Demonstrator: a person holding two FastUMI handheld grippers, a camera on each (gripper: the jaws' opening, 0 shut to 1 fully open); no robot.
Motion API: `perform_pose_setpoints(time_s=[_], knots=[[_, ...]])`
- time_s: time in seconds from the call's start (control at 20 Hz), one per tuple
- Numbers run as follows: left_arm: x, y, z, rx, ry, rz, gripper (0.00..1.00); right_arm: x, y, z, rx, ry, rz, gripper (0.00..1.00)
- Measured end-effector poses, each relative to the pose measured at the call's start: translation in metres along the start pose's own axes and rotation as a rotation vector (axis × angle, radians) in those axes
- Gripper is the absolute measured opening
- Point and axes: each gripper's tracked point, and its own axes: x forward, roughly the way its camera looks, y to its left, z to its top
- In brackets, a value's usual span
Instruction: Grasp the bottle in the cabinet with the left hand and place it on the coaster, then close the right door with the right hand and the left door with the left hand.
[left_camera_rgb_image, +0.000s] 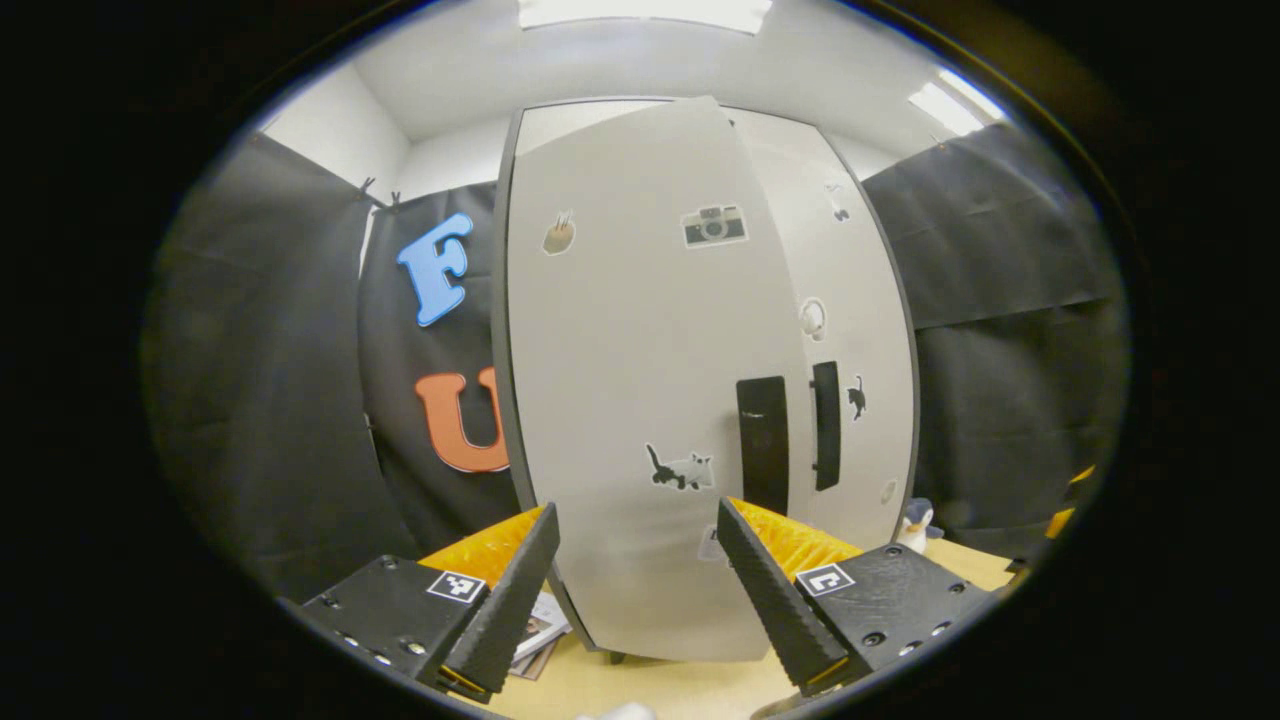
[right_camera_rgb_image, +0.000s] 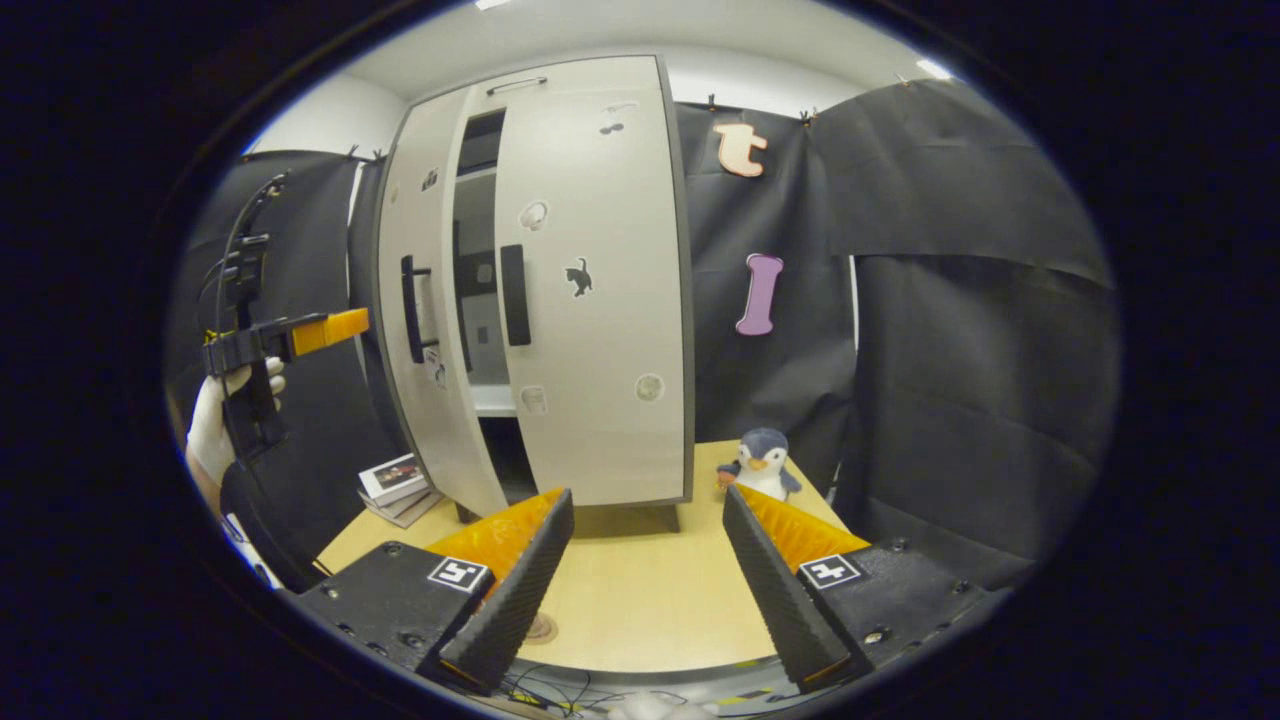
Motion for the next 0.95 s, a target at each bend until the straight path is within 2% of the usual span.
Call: perform_pose_setpoints(time_s=[0.25, 0.5, 0.95], knots=[[-0.034, -0.016, 0.012, -0.020, -0.014, -0.033, 0.97, 0.001, 0.010, 0.012, -0.014, -0.031, 0.013, 0.98], [-0.077, -0.030, 0.002, -0.054, 0.022, -0.066, 0.97, 0.004, 0.025, 0.026, -0.015, -0.070, 0.035, 0.98], [-0.125, -0.005, -0.046, -0.072, 0.106, 0.056, 0.97, 0.005, 0.052, 0.033, -0.041, -0.093, 0.076, 0.98]])
